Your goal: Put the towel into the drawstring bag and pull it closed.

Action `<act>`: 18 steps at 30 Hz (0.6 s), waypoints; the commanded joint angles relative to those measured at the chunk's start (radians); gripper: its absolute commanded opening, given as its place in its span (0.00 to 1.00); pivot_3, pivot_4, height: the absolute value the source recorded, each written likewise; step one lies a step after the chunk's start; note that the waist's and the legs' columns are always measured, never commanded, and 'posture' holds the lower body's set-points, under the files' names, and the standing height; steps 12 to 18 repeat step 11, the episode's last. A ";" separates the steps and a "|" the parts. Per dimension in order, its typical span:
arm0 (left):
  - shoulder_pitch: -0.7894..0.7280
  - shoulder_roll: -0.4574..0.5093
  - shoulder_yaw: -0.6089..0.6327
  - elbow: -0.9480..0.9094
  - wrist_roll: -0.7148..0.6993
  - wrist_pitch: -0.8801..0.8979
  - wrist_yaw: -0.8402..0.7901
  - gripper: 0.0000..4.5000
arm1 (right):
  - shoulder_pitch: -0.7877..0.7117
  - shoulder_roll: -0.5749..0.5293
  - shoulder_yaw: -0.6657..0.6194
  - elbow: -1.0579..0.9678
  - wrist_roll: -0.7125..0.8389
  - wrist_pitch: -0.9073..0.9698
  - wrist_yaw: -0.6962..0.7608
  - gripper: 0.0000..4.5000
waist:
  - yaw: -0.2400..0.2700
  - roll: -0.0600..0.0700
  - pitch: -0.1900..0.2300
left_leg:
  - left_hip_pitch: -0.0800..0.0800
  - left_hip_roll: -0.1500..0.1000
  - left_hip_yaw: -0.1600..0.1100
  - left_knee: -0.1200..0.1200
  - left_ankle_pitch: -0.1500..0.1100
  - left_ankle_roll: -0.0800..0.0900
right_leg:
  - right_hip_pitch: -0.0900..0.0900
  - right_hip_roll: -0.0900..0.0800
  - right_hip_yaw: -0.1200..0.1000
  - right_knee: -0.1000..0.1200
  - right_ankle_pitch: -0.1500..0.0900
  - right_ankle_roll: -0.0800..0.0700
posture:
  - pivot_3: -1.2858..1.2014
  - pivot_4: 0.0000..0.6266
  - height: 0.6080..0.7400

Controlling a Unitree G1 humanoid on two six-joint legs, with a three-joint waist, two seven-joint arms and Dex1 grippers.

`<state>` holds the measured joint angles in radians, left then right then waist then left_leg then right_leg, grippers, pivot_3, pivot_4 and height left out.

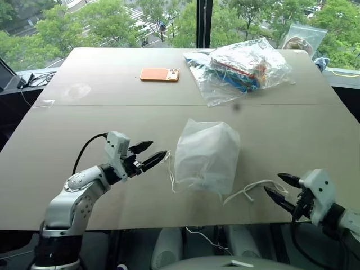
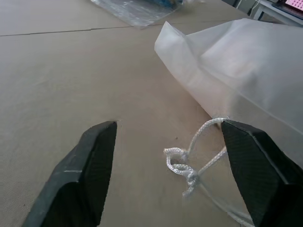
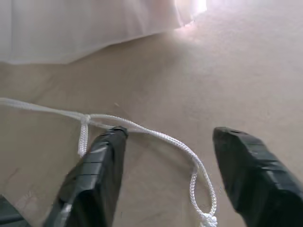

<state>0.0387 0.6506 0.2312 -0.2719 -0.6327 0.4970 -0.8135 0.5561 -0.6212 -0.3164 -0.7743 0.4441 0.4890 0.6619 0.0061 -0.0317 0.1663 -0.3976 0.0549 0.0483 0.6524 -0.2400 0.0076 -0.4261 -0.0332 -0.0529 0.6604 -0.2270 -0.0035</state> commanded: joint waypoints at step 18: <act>0.191 0.027 0.161 -0.145 -0.031 -0.028 -0.034 1.00 | 0.164 -0.002 -0.322 -0.032 0.020 -0.222 0.165 0.99 | 0.010 -0.001 0.000 | -0.001 0.000 0.000 0.000 -0.009 0.001 | 0.000 -0.001 0.000 -0.002 -0.008 0.000 | 0.52 0.24 1.00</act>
